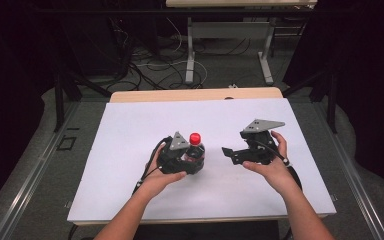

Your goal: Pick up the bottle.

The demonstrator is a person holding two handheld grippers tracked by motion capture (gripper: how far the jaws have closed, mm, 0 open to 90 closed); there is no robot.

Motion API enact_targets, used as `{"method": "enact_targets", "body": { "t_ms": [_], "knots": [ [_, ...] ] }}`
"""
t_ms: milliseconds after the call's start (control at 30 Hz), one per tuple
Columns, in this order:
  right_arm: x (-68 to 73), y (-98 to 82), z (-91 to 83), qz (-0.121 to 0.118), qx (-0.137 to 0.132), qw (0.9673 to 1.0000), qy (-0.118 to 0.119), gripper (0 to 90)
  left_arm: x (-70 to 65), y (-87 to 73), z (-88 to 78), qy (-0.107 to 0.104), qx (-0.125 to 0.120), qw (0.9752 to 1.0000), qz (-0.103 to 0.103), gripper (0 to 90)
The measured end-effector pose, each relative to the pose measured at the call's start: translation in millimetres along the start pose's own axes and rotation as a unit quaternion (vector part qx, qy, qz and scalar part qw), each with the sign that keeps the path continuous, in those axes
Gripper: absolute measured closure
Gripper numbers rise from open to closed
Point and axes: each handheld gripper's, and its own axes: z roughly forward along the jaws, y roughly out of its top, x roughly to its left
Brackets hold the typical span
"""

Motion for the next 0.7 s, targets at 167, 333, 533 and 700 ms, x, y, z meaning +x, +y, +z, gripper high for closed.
{"method": "enact_targets", "body": {
  "t_ms": [167,333,533,700],
  "knots": [
    [8.9,10.3,-1.6,-0.004,-0.017,0.9998,0.012,15.6,-8.6,3.6,9.0,-0.007,-0.006,0.9999,0.004,29.8],
    [17.1,16.8,-3.3,-0.02,-0.022,0.9993,0.022,15.9,-16.5,4.7,16.3,-0.013,-0.006,0.9999,0.006,29.8],
    [23.6,19.3,-2.8,-0.017,-0.019,0.9991,0.034,20.6,-25.4,4.3,21.8,-0.014,-0.001,0.9998,0.016,29.8],
    [24.7,20.5,-1.9,-0.023,-0.021,0.999,0.033,29.3,-27.6,3.1,24.8,-0.017,-0.001,0.9997,0.02,29.8]
  ]
}}
